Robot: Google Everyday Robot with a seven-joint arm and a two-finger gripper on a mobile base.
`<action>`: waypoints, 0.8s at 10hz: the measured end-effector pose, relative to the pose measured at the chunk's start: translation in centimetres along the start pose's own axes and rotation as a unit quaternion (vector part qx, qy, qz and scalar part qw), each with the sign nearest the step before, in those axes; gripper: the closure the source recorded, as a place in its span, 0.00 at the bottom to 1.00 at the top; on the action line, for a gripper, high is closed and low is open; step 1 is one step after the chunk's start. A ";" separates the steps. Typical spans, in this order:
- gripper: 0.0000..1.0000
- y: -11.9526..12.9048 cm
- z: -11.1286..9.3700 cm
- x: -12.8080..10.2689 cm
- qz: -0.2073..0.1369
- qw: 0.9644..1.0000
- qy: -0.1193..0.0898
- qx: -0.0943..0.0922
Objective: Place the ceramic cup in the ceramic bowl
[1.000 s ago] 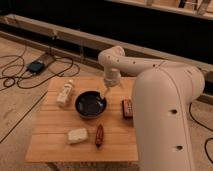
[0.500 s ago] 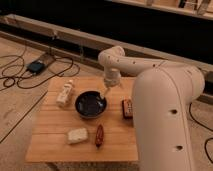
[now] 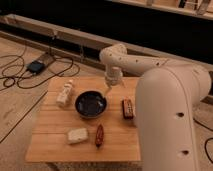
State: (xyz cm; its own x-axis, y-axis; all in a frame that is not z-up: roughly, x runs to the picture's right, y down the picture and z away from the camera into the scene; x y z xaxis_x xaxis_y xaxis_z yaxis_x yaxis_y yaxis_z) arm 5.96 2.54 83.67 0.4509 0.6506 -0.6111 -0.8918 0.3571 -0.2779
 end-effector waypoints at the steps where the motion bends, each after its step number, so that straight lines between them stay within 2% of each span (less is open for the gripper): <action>1: 0.20 0.1 -0.9 1.1 0.008 1.000 0.001 -0.001; 4: 0.20 0.8 -2.4 3.9 0.023 1.000 -0.002 -0.005; 8: 0.20 1.0 -1.9 8.7 0.056 0.998 -0.005 -0.014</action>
State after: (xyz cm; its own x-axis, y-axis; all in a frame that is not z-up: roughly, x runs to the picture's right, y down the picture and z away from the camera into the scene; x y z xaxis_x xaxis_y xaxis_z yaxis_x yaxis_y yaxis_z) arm 8.89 7.33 76.68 0.3485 0.6915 -0.6328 -0.9373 0.2630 -0.2287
